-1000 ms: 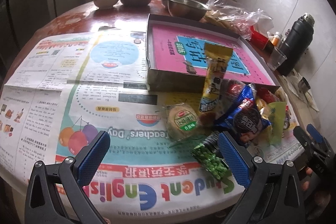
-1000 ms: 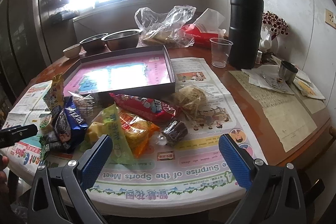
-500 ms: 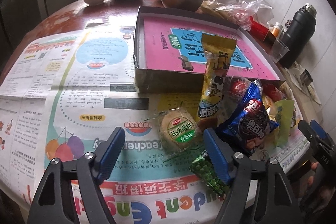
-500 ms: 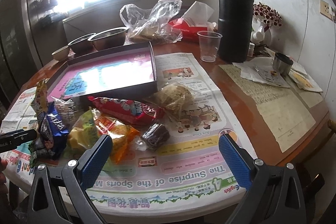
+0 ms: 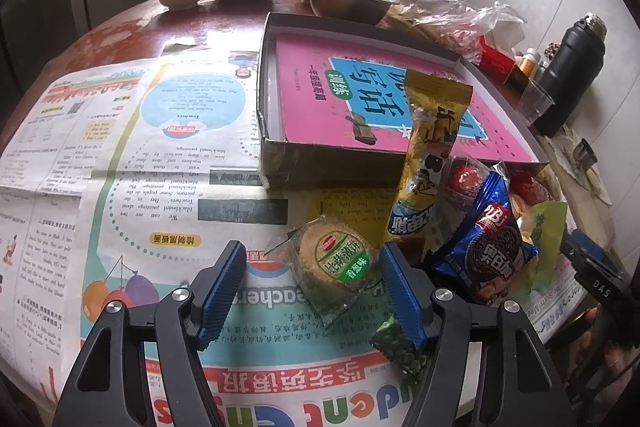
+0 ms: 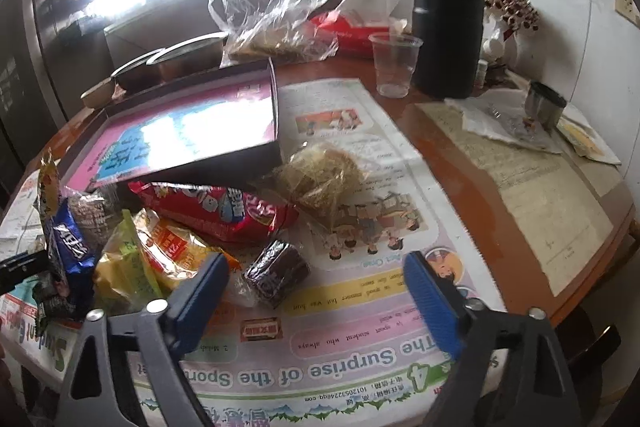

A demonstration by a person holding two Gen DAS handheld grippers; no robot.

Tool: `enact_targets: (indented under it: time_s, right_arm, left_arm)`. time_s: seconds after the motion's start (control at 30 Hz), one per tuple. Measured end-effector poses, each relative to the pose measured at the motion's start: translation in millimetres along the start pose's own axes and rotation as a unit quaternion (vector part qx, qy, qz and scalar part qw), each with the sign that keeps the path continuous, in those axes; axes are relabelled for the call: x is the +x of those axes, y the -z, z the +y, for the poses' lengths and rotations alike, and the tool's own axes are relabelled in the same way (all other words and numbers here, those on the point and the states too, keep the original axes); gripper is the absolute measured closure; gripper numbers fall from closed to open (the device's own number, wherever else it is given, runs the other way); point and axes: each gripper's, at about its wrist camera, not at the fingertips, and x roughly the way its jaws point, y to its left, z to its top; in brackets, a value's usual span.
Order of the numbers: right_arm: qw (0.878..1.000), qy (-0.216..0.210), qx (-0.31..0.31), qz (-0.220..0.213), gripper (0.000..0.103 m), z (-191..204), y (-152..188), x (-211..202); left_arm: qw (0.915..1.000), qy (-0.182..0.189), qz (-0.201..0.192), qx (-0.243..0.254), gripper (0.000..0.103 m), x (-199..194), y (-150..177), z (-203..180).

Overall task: Organize snacks
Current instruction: 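Grasp the round wrapped cookie with the left tool while the right tool grasps the brown candy, then drop the cookie into the pink tray with the left tool while the right tool drops the candy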

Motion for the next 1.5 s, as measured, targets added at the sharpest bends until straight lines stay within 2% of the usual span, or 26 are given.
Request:
enact_targets:
  time_s: [0.27,0.33,0.4,0.47,0.8,1.13,1.5]
  right_arm:
    - [0.999,-0.029,-0.033,-0.01,0.046,7,1,7]
    - [0.998,-0.039,-0.044,-0.012,0.058,10,1,7]
    - [0.998,-0.044,-0.045,-0.014,0.064,10,2,6]
    - [0.998,-0.048,-0.045,-0.016,0.064,9,2,5]
    - [0.998,-0.058,-0.024,-0.029,0.066,0,-1,-6]
    - [0.997,-0.063,-0.024,-0.045,0.067,1,-10,-17]
    - [0.994,-0.075,-0.029,-0.071,0.067,9,-35,-23]
  left_arm:
    - [1.0,0.0,-0.008,-0.001,0.033,3,-2,-1]
    - [0.9999,0.0,-0.011,-0.002,0.034,2,-2,-1]
    - [0.9999,-0.004,-0.014,-0.004,0.044,1,-1,0]
    - [0.9998,-0.003,-0.016,-0.008,0.052,1,-1,3]
    - [0.9998,0.009,-0.017,-0.011,0.06,-3,2,4]
    - [0.9991,0.012,-0.035,-0.021,0.061,-20,-6,12]
    - [0.9976,0.016,-0.063,-0.024,0.061,-33,-27,13]
